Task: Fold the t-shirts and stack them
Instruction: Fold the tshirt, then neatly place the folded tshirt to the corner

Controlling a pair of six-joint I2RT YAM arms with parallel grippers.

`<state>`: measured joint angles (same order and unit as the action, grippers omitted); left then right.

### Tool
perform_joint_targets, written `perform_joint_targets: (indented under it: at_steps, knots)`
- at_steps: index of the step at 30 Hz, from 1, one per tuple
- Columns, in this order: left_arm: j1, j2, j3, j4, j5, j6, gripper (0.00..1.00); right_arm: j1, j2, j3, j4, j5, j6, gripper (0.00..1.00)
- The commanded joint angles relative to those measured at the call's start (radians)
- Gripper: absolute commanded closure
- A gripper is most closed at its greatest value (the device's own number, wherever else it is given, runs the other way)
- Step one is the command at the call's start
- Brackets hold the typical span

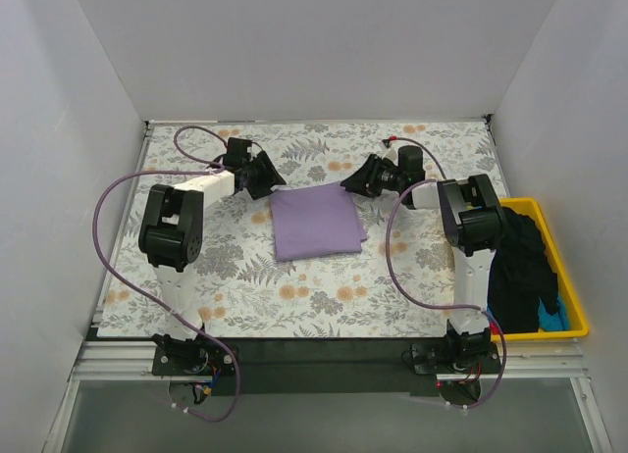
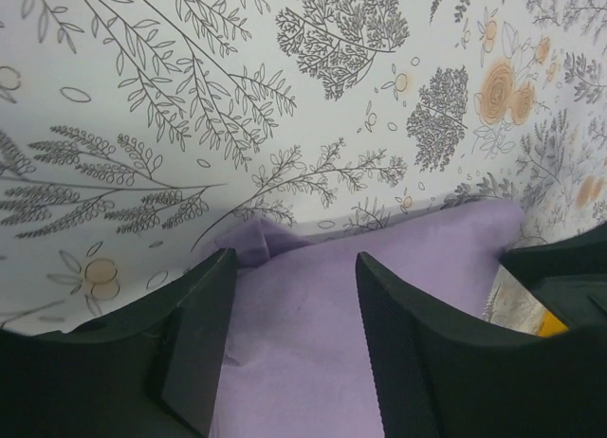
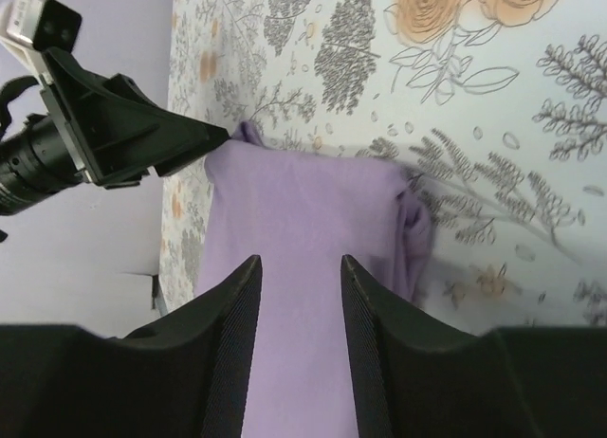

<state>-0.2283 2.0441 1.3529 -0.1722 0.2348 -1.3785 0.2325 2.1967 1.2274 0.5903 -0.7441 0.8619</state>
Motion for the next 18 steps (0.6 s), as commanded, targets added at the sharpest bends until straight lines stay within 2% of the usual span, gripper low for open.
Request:
perform_joint_targets:
  at_steps: [1, 4, 6, 9, 13, 18]
  knots:
    - [-0.011, -0.179, 0.006, -0.055, -0.055, 0.087, 0.44, -0.005, -0.185, -0.034, -0.188, 0.058, -0.209, 0.53]
    - [-0.063, -0.292, -0.037, -0.088, -0.142, 0.159, 0.35, -0.001, -0.329, -0.043, -0.456, 0.19, -0.393, 0.5]
    - [-0.132, -0.372, -0.078, -0.116, -0.247, 0.238, 0.29, 0.004, -0.385, -0.058, -0.617, 0.288, -0.455, 0.46]
    - [-0.198, -0.462, -0.156, -0.151, -0.345, 0.288, 0.28, 0.02, -0.465, -0.075, -0.764, 0.362, -0.556, 0.37]
    - [-0.207, -0.585, -0.283, -0.17, -0.379, 0.276, 0.28, 0.09, -0.505, -0.083, -0.888, 0.434, -0.63, 0.33]
    - [-0.207, -0.691, -0.414, -0.165, -0.472, 0.294, 0.28, 0.168, -0.5, -0.123, -0.894, 0.479, -0.621, 0.32]
